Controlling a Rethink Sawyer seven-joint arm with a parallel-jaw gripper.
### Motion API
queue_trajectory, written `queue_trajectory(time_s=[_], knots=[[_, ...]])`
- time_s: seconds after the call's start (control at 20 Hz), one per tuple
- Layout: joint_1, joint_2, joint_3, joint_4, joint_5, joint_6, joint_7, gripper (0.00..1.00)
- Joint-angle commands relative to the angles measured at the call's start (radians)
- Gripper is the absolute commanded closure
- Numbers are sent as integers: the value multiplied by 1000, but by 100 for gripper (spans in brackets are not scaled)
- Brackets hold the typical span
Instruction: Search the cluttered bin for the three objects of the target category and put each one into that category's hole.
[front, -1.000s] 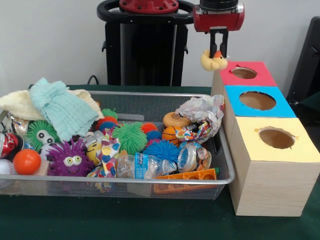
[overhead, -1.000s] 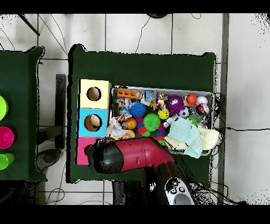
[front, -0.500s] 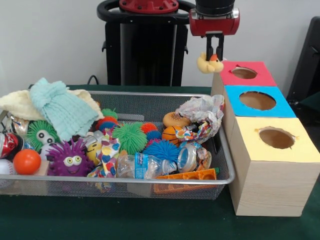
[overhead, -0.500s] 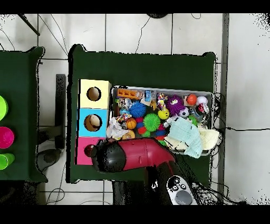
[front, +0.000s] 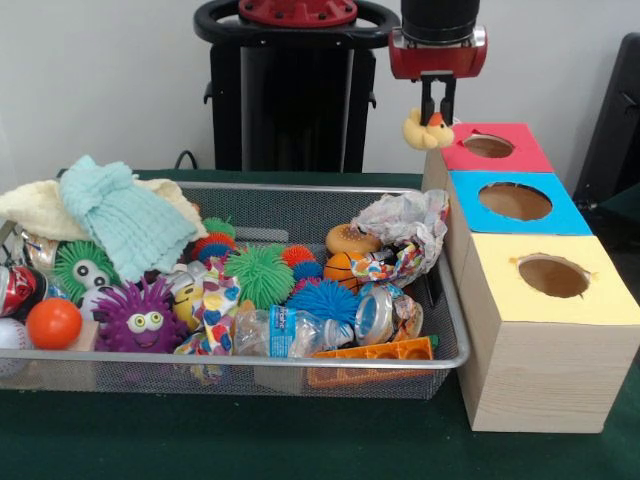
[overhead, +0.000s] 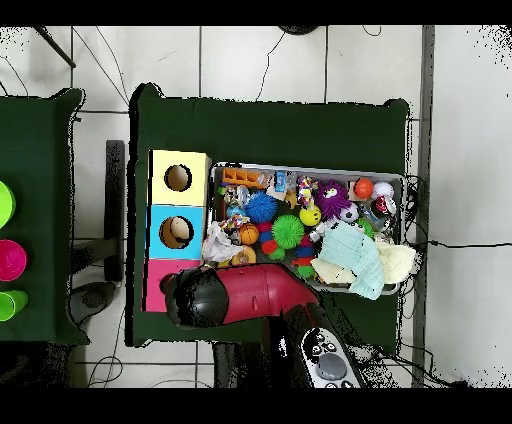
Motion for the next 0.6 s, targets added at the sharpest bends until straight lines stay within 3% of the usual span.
queue_trajectory(time_s=[0.05,0.6], knots=[[38,21,-36,23,57,-45,191,100],[74,11,-65,35,90,-55,181,100]])
